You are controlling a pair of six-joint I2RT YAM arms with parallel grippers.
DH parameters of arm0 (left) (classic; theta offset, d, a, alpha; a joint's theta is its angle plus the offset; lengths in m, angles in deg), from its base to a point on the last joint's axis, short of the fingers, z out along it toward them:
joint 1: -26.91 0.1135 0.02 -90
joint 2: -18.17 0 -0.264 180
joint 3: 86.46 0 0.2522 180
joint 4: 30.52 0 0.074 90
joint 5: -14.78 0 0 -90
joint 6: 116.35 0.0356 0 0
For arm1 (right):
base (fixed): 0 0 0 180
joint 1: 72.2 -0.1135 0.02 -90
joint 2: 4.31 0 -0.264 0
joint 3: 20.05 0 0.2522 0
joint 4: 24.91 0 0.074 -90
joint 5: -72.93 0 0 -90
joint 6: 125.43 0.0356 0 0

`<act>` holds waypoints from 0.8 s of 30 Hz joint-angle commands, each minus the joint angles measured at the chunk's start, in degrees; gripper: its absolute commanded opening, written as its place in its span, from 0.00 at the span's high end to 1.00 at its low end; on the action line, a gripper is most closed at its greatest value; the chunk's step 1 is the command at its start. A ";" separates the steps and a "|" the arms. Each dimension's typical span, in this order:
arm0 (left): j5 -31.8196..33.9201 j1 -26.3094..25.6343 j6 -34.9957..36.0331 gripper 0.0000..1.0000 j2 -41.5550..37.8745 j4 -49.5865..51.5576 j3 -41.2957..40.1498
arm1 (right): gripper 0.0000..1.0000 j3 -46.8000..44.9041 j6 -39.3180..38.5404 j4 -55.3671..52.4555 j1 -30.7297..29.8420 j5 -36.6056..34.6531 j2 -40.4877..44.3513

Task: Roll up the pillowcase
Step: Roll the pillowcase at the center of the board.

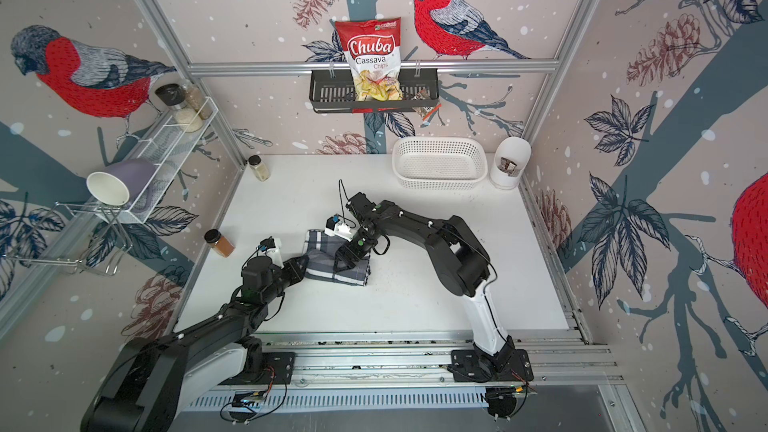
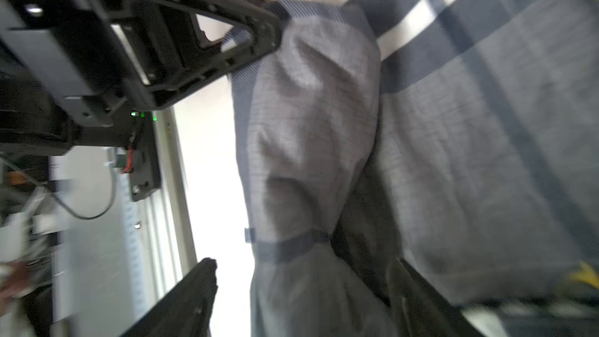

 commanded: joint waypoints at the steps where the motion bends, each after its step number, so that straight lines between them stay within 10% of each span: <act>1: 1.36 0.05 -0.40 0.70 0.72 -0.55 0.61 | 0.03 -13.26 -3.27 25.03 -6.88 -32.92 12.53; 7: 1.82 0.04 -0.60 0.70 2.03 -0.08 1.29 | 0.00 -40.86 -35.10 63.87 -26.32 -62.93 19.78; 17: 2.21 0.09 -0.69 0.70 1.20 0.47 1.15 | 0.08 -30.03 -32.74 54.12 -24.96 -66.05 2.84; 21: 3.54 0.04 -1.37 0.64 -0.80 1.58 0.82 | 0.61 -25.68 -27.52 42.50 -23.13 -57.55 1.63; 24: 5.41 0.12 -2.14 0.32 -4.94 5.14 1.06 | 1.00 -21.07 -22.04 30.78 -21.09 -47.59 1.82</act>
